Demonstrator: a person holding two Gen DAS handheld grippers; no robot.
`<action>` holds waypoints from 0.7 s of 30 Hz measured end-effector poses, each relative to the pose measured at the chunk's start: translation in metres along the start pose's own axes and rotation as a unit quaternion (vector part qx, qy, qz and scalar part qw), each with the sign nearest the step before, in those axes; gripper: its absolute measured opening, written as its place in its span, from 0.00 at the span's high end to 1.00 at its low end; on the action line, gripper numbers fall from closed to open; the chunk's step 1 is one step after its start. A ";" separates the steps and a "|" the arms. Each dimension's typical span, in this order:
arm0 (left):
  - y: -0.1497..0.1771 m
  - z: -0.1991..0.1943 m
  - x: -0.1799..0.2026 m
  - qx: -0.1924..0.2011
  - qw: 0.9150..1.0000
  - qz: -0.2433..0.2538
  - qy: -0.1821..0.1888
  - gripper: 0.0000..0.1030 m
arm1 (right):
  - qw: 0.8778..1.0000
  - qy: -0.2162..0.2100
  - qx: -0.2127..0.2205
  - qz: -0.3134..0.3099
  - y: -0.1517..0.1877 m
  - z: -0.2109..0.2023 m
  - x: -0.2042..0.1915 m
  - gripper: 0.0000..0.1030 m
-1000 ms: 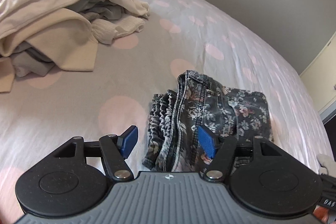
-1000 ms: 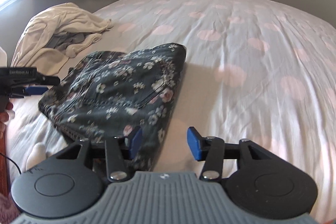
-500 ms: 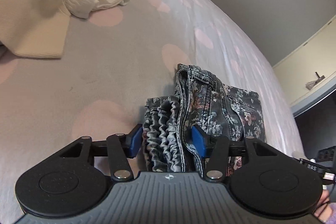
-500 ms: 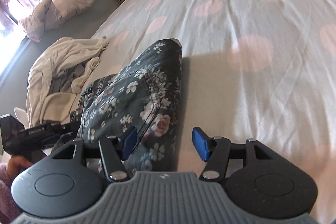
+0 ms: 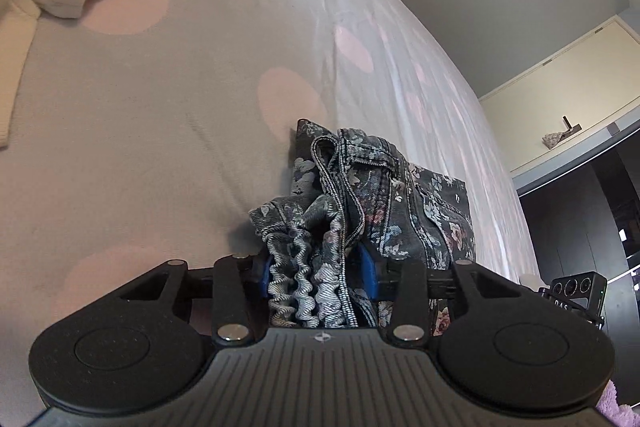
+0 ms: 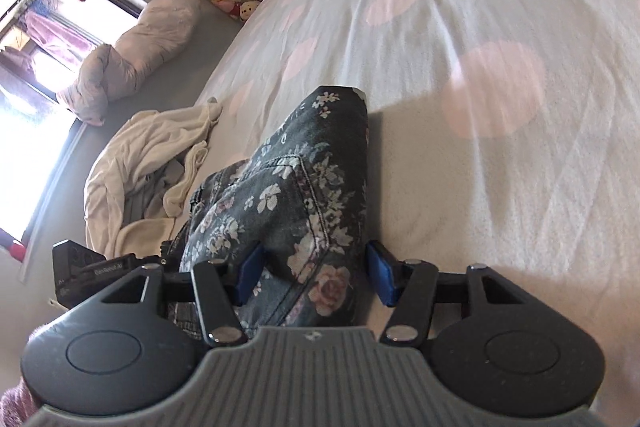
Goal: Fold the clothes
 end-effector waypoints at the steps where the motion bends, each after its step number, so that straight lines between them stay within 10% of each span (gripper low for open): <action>1: 0.001 -0.001 0.001 0.002 1.000 0.001 -0.003 0.67 | 1.000 0.000 0.000 0.001 0.000 0.002 0.000 0.53; 7: 0.003 -0.010 0.016 0.016 0.999 0.023 -0.031 0.78 | 0.999 -0.032 0.006 0.035 -0.002 -0.005 0.001 0.85; 21: -0.014 -0.067 0.102 0.106 0.991 0.066 -0.050 0.83 | 0.993 -0.068 0.085 -0.037 0.003 -0.082 -0.053 0.89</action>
Point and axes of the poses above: each gripper's, at about its wrist camera, not at the fingertips, and z roughly the way its jaws point, x to its right, y to its underside, the point moved 6 cm from there along z, roughly the way its jaws point, and after that the axes turned 15 degrees about z, right-handed, at the moved point
